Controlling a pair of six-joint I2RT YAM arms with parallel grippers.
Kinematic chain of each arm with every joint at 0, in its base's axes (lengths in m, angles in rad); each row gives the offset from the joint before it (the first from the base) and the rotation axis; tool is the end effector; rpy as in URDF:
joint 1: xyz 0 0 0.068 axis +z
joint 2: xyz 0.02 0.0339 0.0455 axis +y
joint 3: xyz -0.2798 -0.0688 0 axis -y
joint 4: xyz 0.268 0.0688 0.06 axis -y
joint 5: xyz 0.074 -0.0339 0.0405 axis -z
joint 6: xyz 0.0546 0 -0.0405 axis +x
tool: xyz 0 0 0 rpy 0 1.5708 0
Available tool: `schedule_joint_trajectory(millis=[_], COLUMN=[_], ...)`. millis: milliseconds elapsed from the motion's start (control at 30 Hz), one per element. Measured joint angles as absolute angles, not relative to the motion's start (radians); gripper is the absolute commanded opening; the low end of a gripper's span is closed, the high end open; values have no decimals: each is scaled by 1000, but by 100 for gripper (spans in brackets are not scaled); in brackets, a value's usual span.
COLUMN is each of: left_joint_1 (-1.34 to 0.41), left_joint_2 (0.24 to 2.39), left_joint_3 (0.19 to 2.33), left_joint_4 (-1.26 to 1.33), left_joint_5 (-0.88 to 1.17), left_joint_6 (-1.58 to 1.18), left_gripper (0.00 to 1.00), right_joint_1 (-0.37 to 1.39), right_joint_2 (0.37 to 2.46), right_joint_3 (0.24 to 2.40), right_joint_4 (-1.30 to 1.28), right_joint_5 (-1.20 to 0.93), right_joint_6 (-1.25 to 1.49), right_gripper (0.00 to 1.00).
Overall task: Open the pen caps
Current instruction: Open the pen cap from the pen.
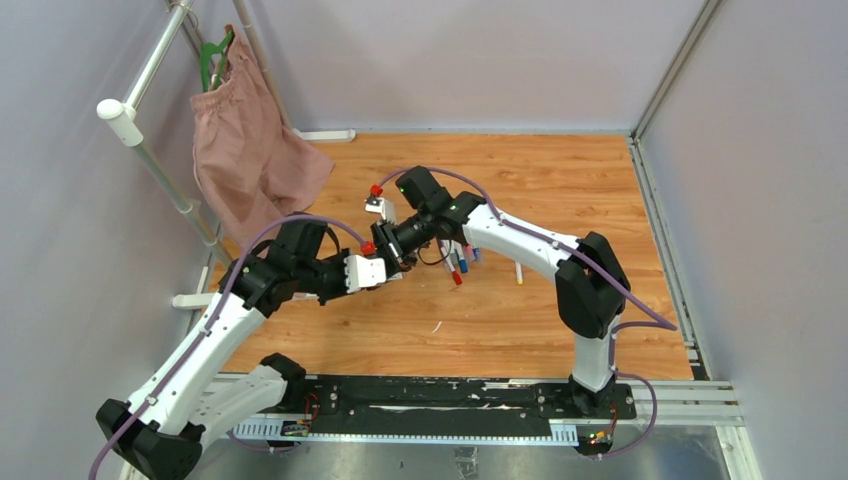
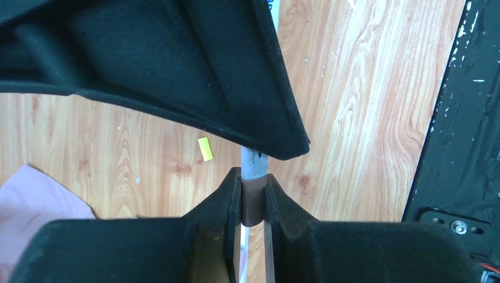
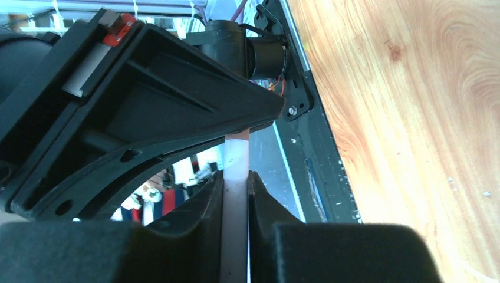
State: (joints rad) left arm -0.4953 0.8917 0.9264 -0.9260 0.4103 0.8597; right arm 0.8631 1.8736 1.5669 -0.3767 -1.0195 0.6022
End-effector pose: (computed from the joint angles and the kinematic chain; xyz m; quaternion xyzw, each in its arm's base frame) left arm 0.1550 -0.1085 0.3040 0.6315 0.6766 -0.1298 0.3557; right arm 0.2615 0.3772 0.2921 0.3102 -0.7544 -0.5782 0.0162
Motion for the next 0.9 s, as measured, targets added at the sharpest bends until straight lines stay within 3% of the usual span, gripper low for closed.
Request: schedule_joint_trajectory(millis=[33,100,167,333,433,500,767,900], left_joint_1=[-495,-495,-496,-497,-498,-498,-500,-499], left_joint_2=[891,889,892,896,896,897,902,904], left_joint_3=[931,936,939,948,957,969,990,990], left_joint_4=[-930,-937,-942,-984,-1000,-1006,-1026,-1030], left_joint_5=[410,412,421,458,492,521,596,606], left_joint_6=[857,853,845,833,826,819,809,804], left_gripper=[28,51,64,67,60,51,0,0], right_joint_1=[861,860,860,860,860,860,859,854], right_joint_2=[1876,1877,1877,1872,1855,1843,1814,1798], right_joint_3=[1567,1567,1567,1556,1532,1518,1472,1438], right_joint_4=[-382,-388,-385,-382,-381,-381,-352,-315], right_joint_5=[-1020,-1026,-1045,-1093,-1114,-1124,-1153,-1156], right_joint_6=[600,593,583,550,531,523,513,524], right_gripper=[1,0,0,0,0,0,0,0])
